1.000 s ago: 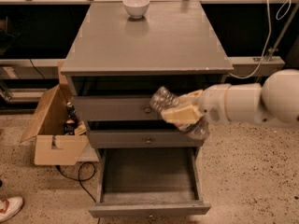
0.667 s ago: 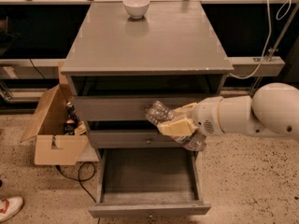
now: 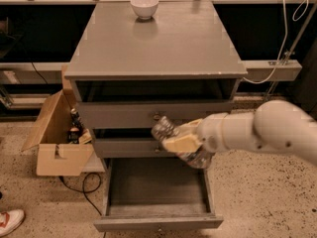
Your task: Place water bottle into bottom drawer
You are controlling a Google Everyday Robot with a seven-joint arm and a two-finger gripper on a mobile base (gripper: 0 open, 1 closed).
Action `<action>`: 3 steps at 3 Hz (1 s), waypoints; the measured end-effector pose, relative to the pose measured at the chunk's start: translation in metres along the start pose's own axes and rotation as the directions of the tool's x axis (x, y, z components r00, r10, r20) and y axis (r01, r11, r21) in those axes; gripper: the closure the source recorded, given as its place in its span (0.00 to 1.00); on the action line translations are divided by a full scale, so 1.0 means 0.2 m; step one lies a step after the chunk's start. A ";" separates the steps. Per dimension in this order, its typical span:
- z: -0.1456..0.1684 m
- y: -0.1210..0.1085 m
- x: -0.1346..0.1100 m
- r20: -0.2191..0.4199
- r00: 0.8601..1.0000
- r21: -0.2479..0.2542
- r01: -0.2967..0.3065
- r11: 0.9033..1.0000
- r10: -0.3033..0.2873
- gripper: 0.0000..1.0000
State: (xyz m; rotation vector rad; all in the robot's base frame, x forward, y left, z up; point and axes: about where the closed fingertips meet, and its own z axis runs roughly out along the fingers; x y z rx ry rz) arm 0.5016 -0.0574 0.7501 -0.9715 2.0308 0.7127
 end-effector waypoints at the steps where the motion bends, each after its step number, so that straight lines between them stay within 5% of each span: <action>1: 0.40 0.03 0.28 -0.015 1.000 -0.104 -0.016 0.994 0.015 1.00; 2: 0.96 0.07 0.63 -0.037 0.997 -0.193 -0.067 0.979 0.061 1.00; 3: 1.25 0.07 0.79 -0.027 0.993 -0.226 -0.121 0.967 0.118 1.00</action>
Offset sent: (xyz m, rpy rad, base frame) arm 0.0194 0.1377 -0.2959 0.0887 0.1881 0.1798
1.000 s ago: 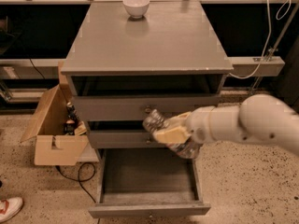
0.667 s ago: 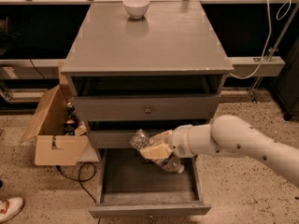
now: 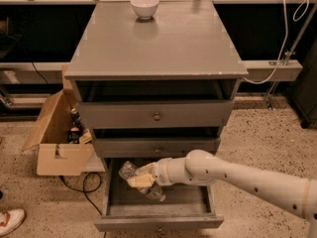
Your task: Place water bottle into bottom drawer
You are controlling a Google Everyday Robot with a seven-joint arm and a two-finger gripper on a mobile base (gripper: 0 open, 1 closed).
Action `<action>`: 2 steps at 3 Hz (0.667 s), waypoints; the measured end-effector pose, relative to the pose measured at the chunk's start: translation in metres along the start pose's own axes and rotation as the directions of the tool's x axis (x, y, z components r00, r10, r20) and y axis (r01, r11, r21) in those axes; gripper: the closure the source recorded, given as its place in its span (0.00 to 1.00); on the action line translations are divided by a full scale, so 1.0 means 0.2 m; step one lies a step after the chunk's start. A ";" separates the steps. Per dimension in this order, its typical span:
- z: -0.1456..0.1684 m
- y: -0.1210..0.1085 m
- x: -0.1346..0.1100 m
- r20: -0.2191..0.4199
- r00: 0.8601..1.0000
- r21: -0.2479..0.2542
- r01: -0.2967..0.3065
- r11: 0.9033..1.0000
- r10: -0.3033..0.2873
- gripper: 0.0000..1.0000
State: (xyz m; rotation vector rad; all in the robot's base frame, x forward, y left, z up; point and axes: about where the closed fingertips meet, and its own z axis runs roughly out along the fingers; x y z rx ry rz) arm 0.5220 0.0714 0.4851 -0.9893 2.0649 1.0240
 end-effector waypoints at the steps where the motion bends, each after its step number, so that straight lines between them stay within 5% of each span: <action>1: 0.30 -0.07 0.11 0.052 0.995 -0.033 -0.083 0.996 0.085 1.00; 2: 0.31 -0.09 0.12 0.048 0.995 -0.024 -0.082 0.996 0.083 1.00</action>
Offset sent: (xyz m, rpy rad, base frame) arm 0.0140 0.0292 -0.0366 0.0581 0.0318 -0.0304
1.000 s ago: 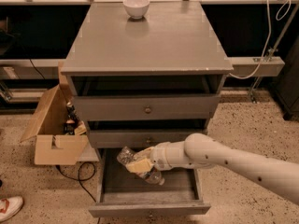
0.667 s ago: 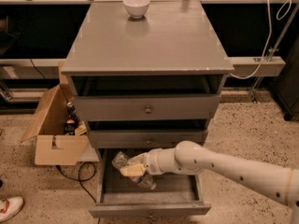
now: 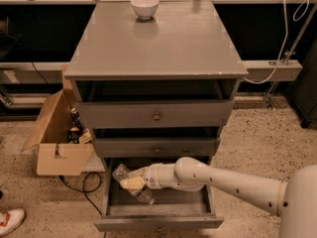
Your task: Place water bottle into bottom drawer
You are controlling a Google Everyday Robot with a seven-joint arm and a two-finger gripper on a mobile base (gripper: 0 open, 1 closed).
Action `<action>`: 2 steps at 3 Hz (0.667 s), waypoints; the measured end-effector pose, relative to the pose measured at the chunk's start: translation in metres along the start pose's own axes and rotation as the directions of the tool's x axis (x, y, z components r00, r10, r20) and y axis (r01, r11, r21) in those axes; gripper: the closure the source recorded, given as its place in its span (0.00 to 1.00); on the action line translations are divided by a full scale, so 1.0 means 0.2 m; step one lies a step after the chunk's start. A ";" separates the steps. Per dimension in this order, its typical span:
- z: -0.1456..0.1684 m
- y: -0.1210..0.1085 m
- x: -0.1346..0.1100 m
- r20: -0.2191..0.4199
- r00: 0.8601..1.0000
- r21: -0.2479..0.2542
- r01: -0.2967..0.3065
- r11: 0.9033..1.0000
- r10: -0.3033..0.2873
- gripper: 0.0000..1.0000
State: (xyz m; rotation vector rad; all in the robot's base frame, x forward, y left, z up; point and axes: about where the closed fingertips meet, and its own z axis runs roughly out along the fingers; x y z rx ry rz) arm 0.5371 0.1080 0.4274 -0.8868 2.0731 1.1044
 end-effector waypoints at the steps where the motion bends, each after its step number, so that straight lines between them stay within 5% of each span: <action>1: 0.12 -0.17 0.05 -0.029 1.000 0.071 0.014 0.997 -0.012 1.00; 2: 0.27 -0.47 0.21 -0.036 0.999 0.107 -0.036 0.994 0.040 1.00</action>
Offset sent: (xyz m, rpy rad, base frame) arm 0.0977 -0.0142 -0.1468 -0.0769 0.0368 -0.1298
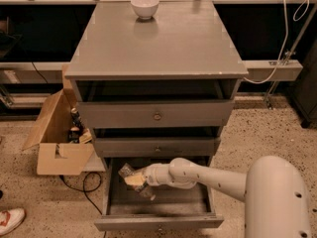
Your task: Place water bottle into bottom drawer
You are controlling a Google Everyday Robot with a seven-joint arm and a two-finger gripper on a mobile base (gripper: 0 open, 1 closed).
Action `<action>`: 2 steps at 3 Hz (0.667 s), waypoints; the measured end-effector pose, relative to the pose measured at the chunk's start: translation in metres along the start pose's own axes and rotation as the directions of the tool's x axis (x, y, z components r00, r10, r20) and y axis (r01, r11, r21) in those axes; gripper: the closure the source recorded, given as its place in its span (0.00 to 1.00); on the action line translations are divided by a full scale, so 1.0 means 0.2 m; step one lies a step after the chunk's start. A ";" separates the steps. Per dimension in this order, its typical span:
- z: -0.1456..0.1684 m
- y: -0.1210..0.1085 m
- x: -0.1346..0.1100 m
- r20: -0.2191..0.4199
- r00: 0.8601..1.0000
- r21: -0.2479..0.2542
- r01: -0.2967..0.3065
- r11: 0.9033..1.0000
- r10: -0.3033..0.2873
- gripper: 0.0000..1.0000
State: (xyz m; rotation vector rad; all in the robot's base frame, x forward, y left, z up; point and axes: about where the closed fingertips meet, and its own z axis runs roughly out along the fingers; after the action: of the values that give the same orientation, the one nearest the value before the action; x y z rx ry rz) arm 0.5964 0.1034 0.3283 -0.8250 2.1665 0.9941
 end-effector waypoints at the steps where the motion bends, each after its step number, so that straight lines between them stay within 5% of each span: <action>1: 0.10 -0.16 0.11 -0.014 0.999 0.017 -0.050 0.999 0.050 1.00; 2: 0.10 -0.18 0.10 -0.007 0.999 0.024 -0.053 0.998 0.053 0.73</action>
Offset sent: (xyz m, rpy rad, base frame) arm 0.0123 -0.0064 -0.0343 -0.0064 0.0371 -0.0280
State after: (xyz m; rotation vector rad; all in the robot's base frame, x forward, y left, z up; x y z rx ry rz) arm 0.6158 0.0940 0.2869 -0.7654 2.2131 0.9907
